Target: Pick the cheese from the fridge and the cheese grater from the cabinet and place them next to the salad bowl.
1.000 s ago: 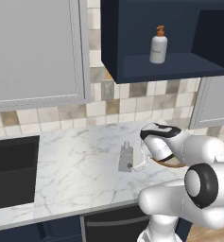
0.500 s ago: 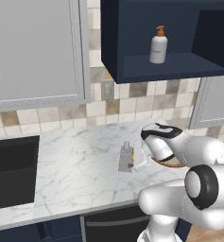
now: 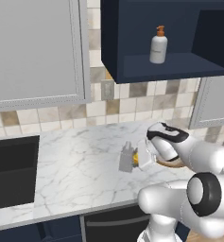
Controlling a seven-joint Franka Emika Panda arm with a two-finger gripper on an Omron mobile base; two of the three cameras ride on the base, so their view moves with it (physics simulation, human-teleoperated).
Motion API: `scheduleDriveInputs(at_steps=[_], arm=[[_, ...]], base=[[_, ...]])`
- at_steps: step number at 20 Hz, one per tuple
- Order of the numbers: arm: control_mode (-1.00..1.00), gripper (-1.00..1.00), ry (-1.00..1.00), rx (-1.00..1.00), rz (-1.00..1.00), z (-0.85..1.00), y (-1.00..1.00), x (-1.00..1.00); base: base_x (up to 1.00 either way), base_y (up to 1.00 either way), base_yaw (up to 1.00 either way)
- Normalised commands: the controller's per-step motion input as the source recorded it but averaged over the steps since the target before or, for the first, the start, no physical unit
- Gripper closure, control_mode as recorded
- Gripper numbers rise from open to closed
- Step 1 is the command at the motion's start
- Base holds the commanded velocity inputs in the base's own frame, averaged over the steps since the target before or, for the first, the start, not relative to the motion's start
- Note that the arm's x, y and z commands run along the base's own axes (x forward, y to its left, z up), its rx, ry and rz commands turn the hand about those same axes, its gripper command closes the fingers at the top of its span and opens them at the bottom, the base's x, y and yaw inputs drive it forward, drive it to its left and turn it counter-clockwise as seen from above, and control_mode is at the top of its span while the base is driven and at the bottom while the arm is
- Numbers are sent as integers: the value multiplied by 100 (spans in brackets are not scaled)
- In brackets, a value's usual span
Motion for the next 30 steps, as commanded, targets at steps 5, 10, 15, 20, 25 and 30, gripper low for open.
scheduleDriveInputs(at_steps=[5, 10, 15, 20, 25, 30], arm=[[-100, -100, 0, 0, 0, 17, -4, -30], [-100, -100, 3, 0, 0, 11, -1, -15], [-100, -100, 5, 0, 0, 9, -3, -3], [-100, -100, 3, -1, -3, 21, -4, -21], [-100, -100, 0, -9, -16, 28, -2, -29], [-100, -100, 1, -8, -21, 30, 0, -29]], base=[[0, 0, 0], [0, 0, 0], [0, 0, 0], [0, 0, 0], [0, 0, 0], [0, 0, 0]])
